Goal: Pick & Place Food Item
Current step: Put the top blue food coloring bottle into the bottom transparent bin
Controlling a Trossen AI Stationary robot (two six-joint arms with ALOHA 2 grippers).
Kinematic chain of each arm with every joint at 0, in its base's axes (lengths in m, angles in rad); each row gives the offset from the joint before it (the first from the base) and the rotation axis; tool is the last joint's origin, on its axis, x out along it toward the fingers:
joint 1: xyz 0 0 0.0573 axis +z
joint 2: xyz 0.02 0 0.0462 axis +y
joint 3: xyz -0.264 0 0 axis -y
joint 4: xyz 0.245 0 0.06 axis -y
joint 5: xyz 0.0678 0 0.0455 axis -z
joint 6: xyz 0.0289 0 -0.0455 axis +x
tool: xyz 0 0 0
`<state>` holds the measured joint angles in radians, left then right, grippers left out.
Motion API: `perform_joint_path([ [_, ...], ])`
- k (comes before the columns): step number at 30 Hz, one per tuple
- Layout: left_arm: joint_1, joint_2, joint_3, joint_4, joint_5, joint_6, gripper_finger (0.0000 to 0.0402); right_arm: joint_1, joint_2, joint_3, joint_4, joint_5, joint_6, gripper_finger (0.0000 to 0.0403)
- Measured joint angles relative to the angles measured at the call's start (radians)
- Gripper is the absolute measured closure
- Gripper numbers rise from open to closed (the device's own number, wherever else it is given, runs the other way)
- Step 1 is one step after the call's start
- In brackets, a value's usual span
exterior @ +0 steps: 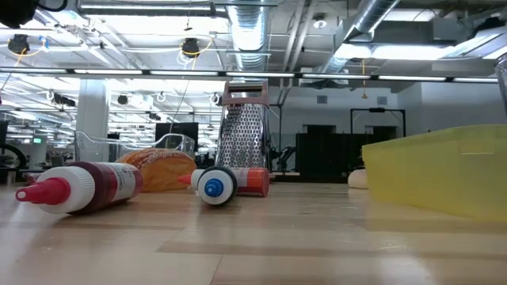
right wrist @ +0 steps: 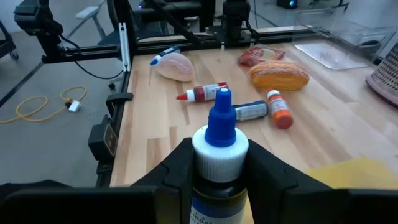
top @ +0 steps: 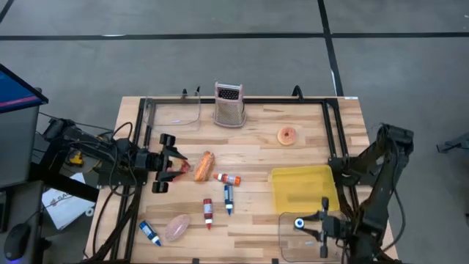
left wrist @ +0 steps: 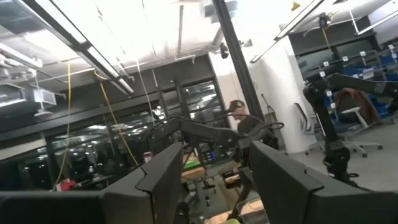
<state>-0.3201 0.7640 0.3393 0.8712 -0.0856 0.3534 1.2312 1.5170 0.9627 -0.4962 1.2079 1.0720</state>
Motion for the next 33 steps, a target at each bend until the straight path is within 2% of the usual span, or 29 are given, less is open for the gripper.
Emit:
perform_joint_path([
  [5, -0.023, 0.028, 0.000, 0.019, 0.002, -0.025, 0.0220, -0.004, 0.098, 0.002, 0.101, 0.005, 0.003, 0.0306],
  [13, -0.074, 0.052, 0.000, 0.029, 0.003, -0.030, 0.0220, -0.020, 0.139, 0.052, 0.088, 0.009, 0.007, 0.0306],
  [20, -0.107, 0.056, 0.000, 0.045, 0.003, -0.027, 0.0220, -0.039, 0.213, 0.053, 0.071, 0.049, 0.144, 0.0306],
  [33, -0.112, 0.056, 0.000, 0.051, 0.000, -0.022, 0.0220, -0.042, 0.320, 0.053, 0.032, 0.021, 0.313, 0.0306],
])
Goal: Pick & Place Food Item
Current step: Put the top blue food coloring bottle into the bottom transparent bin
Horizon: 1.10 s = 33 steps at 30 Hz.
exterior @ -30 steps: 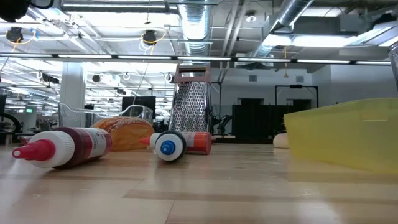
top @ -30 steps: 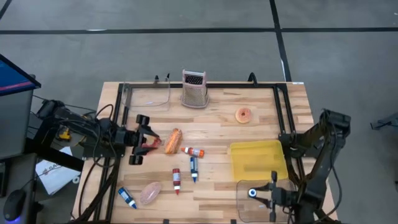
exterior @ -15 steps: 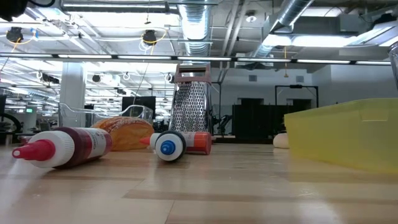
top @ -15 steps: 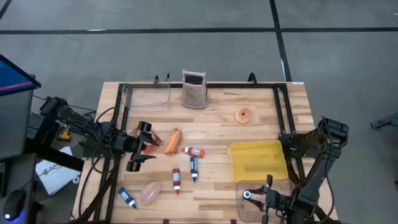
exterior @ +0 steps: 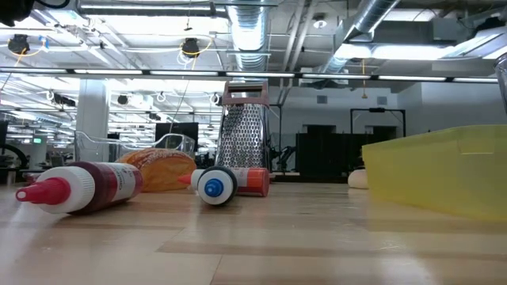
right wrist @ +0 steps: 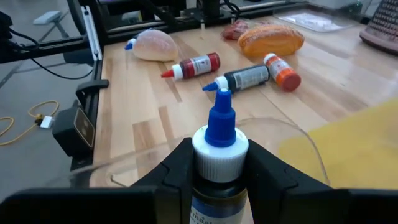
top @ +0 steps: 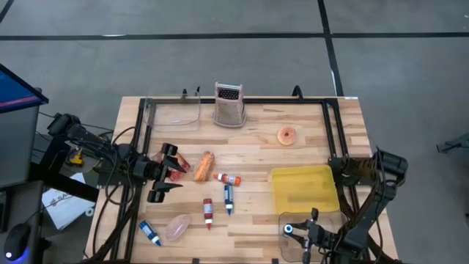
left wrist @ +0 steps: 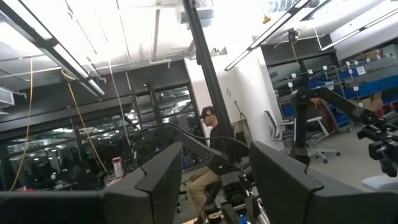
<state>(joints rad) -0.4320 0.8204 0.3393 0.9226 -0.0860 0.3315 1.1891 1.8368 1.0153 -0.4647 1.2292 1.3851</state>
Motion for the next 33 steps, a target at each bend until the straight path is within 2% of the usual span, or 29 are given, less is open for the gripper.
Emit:
perform_joint_path([
  [6, 0.000, 0.000, 0.000, 0.000, 0.000, 0.000, 0.0220, 0.009, 0.036, 0.000, -0.055, -0.014, 0.103, 0.0300],
  [21, 0.000, 0.000, 0.000, 0.001, 0.002, 0.000, 0.0220, -0.008, 0.050, -0.001, -0.105, 0.002, 0.110, 0.0295],
  [33, 0.000, 0.000, 0.000, 0.001, 0.003, 0.000, 0.0220, -0.005, 0.050, -0.001, -0.112, 0.002, 0.134, 0.0227],
])
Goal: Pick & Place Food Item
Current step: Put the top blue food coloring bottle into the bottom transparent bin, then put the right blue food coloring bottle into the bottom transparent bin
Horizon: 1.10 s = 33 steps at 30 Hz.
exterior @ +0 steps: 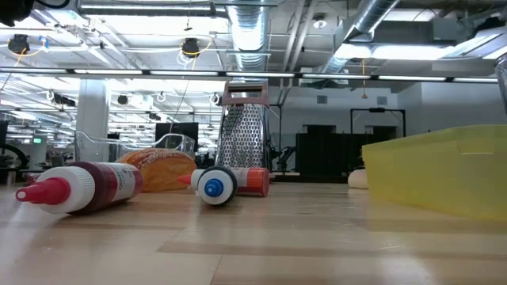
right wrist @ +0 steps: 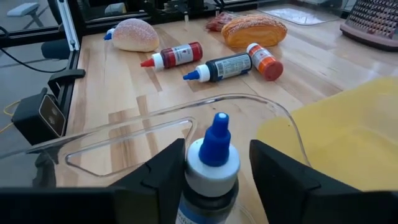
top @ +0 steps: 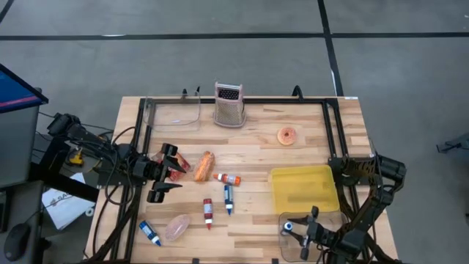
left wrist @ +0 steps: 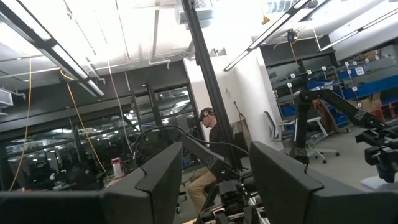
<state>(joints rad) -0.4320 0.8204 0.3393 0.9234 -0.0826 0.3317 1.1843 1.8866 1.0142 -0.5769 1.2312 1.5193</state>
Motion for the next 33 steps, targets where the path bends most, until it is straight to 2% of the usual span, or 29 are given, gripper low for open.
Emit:
perform_joint_path([
  [16, 0.000, 0.000, 0.000, 0.000, -0.003, 0.000, 0.0220, 0.014, -0.001, 0.000, -0.023, 0.071, -0.008, 0.0224],
  [23, 0.000, 0.000, 0.000, 0.000, -0.003, 0.000, 0.0220, 0.027, -0.001, 0.000, -0.018, 0.145, -0.007, 0.0218],
  [29, 0.000, 0.000, 0.000, 0.000, -0.003, 0.000, 0.0220, 0.034, -0.002, 0.000, -0.021, 0.280, -0.030, 0.0217],
  [33, 0.000, 0.000, 0.000, 0.000, -0.001, 0.000, 0.0220, 0.032, -0.033, 0.018, -0.059, 0.288, -0.098, 0.0216],
])
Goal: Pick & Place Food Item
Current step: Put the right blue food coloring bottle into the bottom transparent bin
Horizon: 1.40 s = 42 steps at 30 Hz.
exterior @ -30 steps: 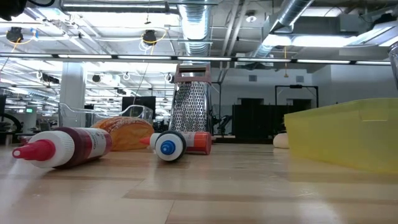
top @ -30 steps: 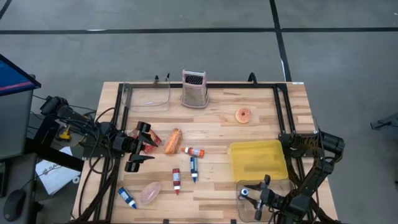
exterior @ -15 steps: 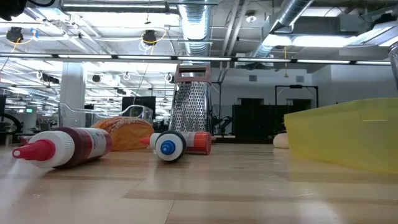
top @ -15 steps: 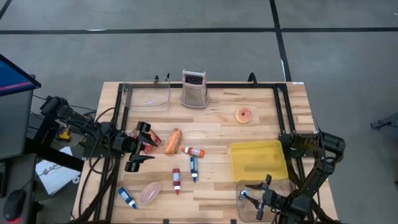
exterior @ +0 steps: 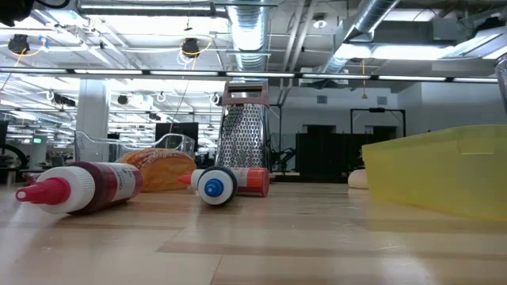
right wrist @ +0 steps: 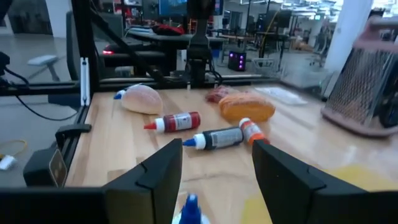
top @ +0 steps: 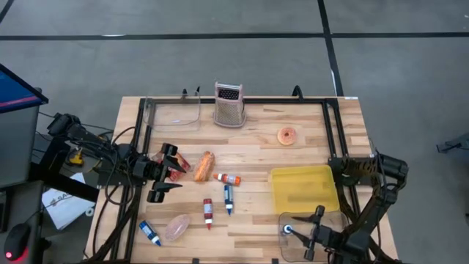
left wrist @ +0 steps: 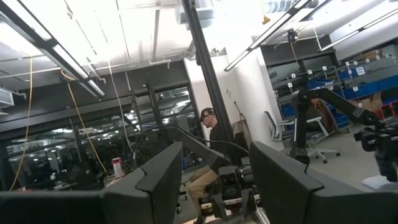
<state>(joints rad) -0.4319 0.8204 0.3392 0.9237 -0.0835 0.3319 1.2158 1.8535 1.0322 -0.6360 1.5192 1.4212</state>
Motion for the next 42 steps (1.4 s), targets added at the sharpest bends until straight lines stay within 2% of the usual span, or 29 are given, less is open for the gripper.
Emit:
perform_joint_path([
  [4, 0.000, 0.000, 0.000, 0.000, 0.005, 0.000, 0.0220, -0.013, -0.087, 0.031, -0.013, -0.006, -0.139, 0.0216],
  [7, 0.000, 0.000, 0.000, 0.003, 0.006, 0.003, 0.0220, -0.040, -0.177, 0.074, -0.008, -0.079, -0.272, 0.0215],
  [11, 0.000, 0.000, 0.000, 0.012, 0.006, 0.004, 0.0220, -0.127, -0.271, 0.119, 0.081, -0.313, -0.534, 0.0216],
  [15, 0.000, 0.000, 0.000, 0.013, 0.014, 0.004, 0.0220, -0.268, -0.325, 0.134, 0.230, -0.603, -0.811, 0.0223],
  [20, 0.000, 0.000, 0.000, 0.013, 0.031, 0.004, 0.0220, -0.444, -0.309, 0.134, 0.235, -0.951, -1.237, 0.0237],
  [23, 0.000, 0.000, 0.000, 0.012, 0.031, 0.009, 0.0220, -0.522, -0.277, 0.133, 0.247, -1.108, -1.458, 0.0245],
  [26, 0.000, 0.000, 0.000, 0.009, 0.031, 0.009, 0.0220, -0.581, -0.247, 0.133, 0.308, -1.186, -1.625, 0.0253],
  [31, 0.000, 0.000, 0.000, 0.008, 0.031, 0.011, 0.0220, -0.651, -0.193, 0.133, 0.437, -1.254, -1.872, 0.0264],
  [36, 0.000, 0.000, 0.000, 0.008, 0.030, 0.011, 0.0220, -0.699, -0.119, 0.133, 0.527, -1.311, -1.990, 0.0272],
  [42, 0.000, 0.000, 0.000, 0.008, 0.030, 0.011, 0.0220, -0.722, -0.018, 0.141, 0.633, -1.316, -2.103, 0.0276],
])
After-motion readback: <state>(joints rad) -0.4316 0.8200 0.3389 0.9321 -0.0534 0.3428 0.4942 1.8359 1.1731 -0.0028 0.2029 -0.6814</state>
